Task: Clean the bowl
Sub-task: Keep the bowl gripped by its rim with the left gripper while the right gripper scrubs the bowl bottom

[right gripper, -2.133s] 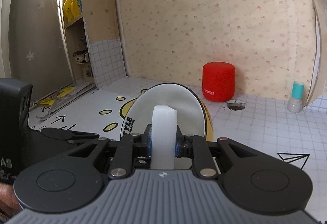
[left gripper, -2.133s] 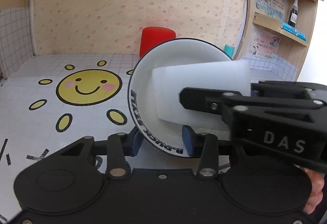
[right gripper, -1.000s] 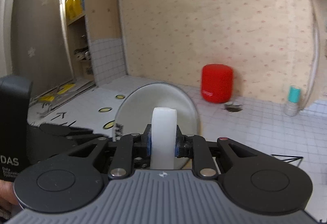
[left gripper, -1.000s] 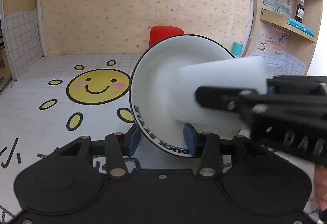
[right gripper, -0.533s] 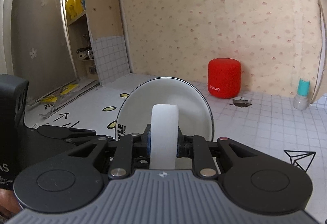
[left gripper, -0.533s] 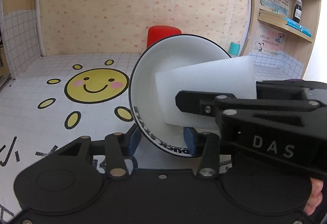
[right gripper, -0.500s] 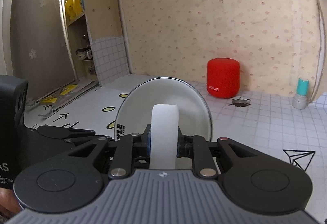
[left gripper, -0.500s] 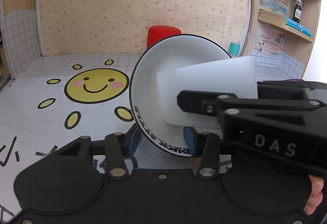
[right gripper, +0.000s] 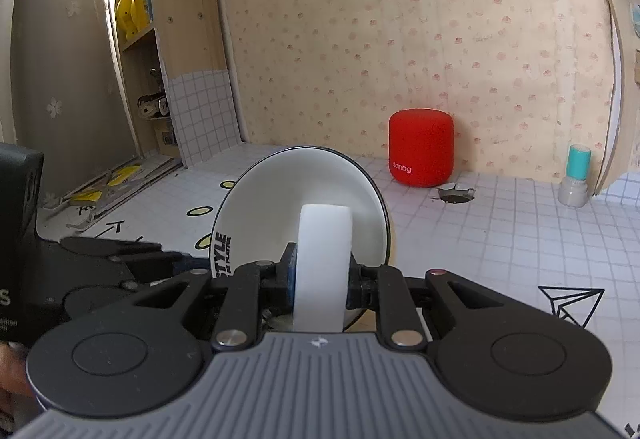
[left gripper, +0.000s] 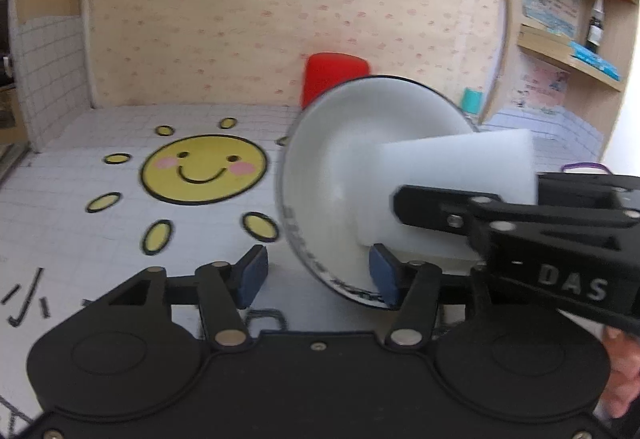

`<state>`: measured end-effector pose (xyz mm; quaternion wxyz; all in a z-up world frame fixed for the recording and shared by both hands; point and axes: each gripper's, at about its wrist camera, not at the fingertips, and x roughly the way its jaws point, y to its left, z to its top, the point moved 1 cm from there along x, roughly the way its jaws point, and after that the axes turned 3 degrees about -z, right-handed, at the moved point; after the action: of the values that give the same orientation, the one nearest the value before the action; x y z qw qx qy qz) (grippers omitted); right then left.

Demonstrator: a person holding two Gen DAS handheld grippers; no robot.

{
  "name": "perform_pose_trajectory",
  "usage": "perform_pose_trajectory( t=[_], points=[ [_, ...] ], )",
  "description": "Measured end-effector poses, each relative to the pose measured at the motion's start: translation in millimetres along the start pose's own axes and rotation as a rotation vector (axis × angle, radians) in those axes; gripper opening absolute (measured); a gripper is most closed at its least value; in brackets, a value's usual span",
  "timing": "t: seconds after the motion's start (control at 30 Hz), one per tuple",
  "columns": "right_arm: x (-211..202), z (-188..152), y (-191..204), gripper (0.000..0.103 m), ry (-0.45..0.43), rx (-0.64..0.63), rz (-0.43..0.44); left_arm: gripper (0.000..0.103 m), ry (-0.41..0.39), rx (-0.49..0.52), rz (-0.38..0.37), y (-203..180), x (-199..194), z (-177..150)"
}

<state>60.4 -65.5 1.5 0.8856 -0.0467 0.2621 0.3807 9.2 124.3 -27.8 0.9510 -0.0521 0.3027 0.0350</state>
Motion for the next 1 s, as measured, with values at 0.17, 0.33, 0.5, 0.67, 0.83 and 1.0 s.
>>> perform_pose_trajectory(
  t=[0.17, 0.33, 0.5, 0.67, 0.83, 1.0],
  points=[
    [0, 1, 0, 0.021, -0.003, -0.004, -0.005, 0.055, 0.01, -0.016, -0.024, 6, 4, 1],
    [-1, 2, -1, 0.021, -0.006, -0.009, -0.009, 0.04, 0.002, 0.005, -0.029, -3, 2, -2],
    [0, 7, 7, 0.022, -0.013, -0.031, 0.017, 0.04, 0.002, 0.013, -0.029, -6, 0, -4],
    [-1, 2, 11, 0.022, 0.024, -0.048, 0.029, 0.04, 0.002, 0.012, -0.03, -6, 0, -3],
    [-7, 3, 0, 0.021, -0.002, -0.02, -0.023, 0.04, 0.001, 0.011, -0.032, -6, 0, -3],
    [5, 14, -1, 0.022, -0.04, 0.001, 0.0, 0.04, 0.003, 0.013, -0.039, -3, 0, -3]
  ],
)
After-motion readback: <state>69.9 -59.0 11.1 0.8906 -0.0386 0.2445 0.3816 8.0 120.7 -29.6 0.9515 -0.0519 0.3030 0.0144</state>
